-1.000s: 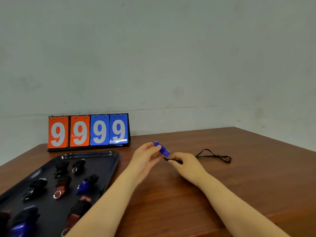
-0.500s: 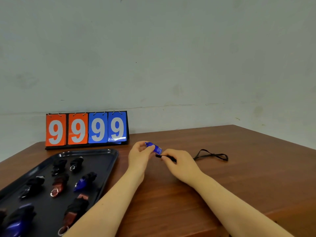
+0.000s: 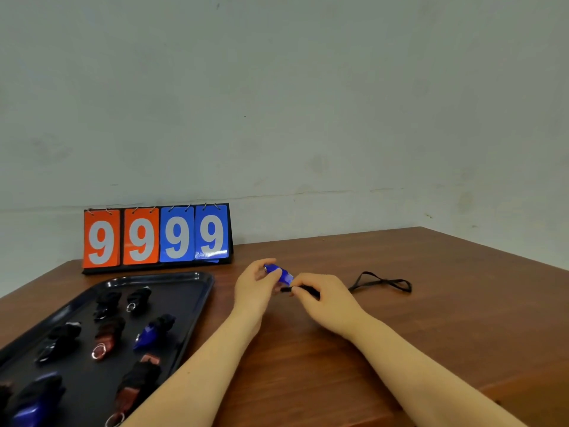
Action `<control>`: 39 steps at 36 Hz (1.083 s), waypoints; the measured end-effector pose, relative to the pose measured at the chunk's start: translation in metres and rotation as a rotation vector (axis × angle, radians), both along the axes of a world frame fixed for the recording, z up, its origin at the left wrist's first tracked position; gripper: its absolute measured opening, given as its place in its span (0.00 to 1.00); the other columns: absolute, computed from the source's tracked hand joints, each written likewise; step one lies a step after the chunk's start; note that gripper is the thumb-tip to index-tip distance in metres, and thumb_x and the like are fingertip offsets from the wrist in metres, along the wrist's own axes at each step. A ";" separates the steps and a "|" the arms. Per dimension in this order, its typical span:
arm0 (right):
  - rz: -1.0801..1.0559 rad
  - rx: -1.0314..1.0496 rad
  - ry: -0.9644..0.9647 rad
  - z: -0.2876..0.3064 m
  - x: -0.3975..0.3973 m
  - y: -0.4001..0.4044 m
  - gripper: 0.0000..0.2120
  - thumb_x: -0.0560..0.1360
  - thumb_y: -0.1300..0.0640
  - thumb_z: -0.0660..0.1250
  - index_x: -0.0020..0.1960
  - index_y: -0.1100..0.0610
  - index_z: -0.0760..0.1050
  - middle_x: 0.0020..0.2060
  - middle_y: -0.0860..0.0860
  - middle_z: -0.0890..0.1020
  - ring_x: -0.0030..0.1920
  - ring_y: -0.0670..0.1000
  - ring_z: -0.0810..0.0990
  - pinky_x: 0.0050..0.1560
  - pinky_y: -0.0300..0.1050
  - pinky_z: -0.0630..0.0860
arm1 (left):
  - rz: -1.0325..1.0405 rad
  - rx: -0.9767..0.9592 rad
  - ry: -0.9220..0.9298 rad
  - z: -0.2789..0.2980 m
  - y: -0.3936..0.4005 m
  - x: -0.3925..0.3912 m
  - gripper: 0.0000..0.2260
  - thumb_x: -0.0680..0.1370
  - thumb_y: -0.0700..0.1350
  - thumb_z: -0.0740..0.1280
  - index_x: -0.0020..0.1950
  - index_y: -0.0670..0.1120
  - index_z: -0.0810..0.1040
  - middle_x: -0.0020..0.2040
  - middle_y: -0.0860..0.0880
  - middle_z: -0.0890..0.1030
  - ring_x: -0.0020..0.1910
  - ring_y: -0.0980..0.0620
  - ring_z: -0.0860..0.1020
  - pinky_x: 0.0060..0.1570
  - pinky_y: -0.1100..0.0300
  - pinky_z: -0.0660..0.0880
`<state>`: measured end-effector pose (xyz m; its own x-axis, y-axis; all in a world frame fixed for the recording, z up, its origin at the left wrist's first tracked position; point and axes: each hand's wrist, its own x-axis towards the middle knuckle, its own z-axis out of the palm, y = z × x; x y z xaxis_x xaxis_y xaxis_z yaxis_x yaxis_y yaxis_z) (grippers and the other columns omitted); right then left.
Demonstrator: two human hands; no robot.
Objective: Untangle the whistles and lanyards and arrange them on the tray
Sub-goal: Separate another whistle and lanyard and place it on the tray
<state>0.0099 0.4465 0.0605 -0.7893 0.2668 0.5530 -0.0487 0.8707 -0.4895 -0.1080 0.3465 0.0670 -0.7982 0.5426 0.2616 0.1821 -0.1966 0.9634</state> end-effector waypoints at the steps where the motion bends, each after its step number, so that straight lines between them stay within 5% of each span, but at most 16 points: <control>1: 0.007 0.030 -0.041 -0.001 -0.001 -0.001 0.07 0.79 0.55 0.62 0.46 0.49 0.78 0.38 0.42 0.80 0.40 0.41 0.77 0.43 0.39 0.74 | 0.004 0.012 -0.041 -0.001 -0.001 -0.001 0.09 0.78 0.38 0.67 0.54 0.50 0.77 0.51 0.49 0.79 0.48 0.51 0.81 0.48 0.58 0.81; 3: 0.023 0.074 -0.087 -0.003 -0.003 -0.002 0.07 0.79 0.55 0.62 0.46 0.48 0.79 0.37 0.38 0.78 0.40 0.38 0.76 0.42 0.35 0.70 | 0.005 0.039 -0.102 0.000 -0.002 -0.002 0.09 0.78 0.37 0.67 0.52 0.51 0.78 0.52 0.47 0.80 0.51 0.49 0.81 0.53 0.51 0.80; 7: -0.024 -0.023 0.025 0.001 -0.005 -0.003 0.07 0.80 0.55 0.61 0.47 0.48 0.78 0.40 0.44 0.81 0.41 0.43 0.77 0.44 0.40 0.73 | -0.028 0.033 -0.076 0.002 -0.006 -0.001 0.11 0.78 0.35 0.65 0.53 0.50 0.78 0.52 0.46 0.80 0.49 0.49 0.82 0.50 0.55 0.80; 16: -0.289 -0.413 0.296 0.010 0.000 0.018 0.08 0.81 0.57 0.60 0.53 0.51 0.78 0.44 0.42 0.80 0.46 0.41 0.77 0.42 0.30 0.69 | -0.303 -0.045 -0.007 0.013 -0.008 0.016 0.11 0.77 0.37 0.67 0.56 0.49 0.79 0.57 0.44 0.79 0.54 0.50 0.81 0.49 0.60 0.80; 22: -0.209 -0.505 0.173 0.009 0.001 0.017 0.09 0.81 0.58 0.60 0.52 0.52 0.79 0.44 0.45 0.81 0.45 0.41 0.77 0.42 0.32 0.69 | -0.446 0.111 -0.152 0.018 -0.007 0.028 0.11 0.77 0.35 0.67 0.58 0.44 0.79 0.55 0.42 0.82 0.49 0.50 0.83 0.45 0.62 0.79; 28: -0.110 -0.237 -0.025 0.000 -0.004 0.006 0.14 0.80 0.57 0.60 0.38 0.44 0.74 0.29 0.43 0.75 0.30 0.39 0.70 0.34 0.35 0.64 | -0.403 0.229 -0.372 0.021 -0.011 0.021 0.09 0.77 0.35 0.66 0.56 0.42 0.79 0.47 0.42 0.84 0.43 0.51 0.84 0.40 0.62 0.80; 33: -0.109 -0.150 -0.096 -0.003 -0.005 0.007 0.10 0.80 0.56 0.59 0.46 0.52 0.78 0.38 0.53 0.80 0.37 0.52 0.77 0.41 0.46 0.72 | -0.404 0.163 -0.307 0.016 -0.008 0.024 0.10 0.77 0.37 0.67 0.57 0.45 0.79 0.50 0.44 0.85 0.46 0.50 0.83 0.47 0.61 0.79; 36: -0.098 -0.051 -0.125 -0.003 -0.004 0.005 0.11 0.81 0.54 0.59 0.51 0.52 0.80 0.42 0.50 0.82 0.43 0.48 0.78 0.46 0.44 0.73 | -0.348 0.137 -0.245 0.015 -0.007 0.021 0.09 0.77 0.38 0.68 0.56 0.46 0.80 0.51 0.45 0.84 0.44 0.53 0.81 0.43 0.63 0.76; 39: -0.061 0.005 -0.153 -0.003 -0.005 0.002 0.11 0.82 0.53 0.57 0.45 0.50 0.77 0.35 0.46 0.77 0.37 0.46 0.75 0.40 0.42 0.70 | -0.286 0.148 -0.228 0.013 -0.007 0.016 0.08 0.77 0.37 0.67 0.54 0.47 0.80 0.49 0.46 0.83 0.42 0.53 0.79 0.41 0.63 0.77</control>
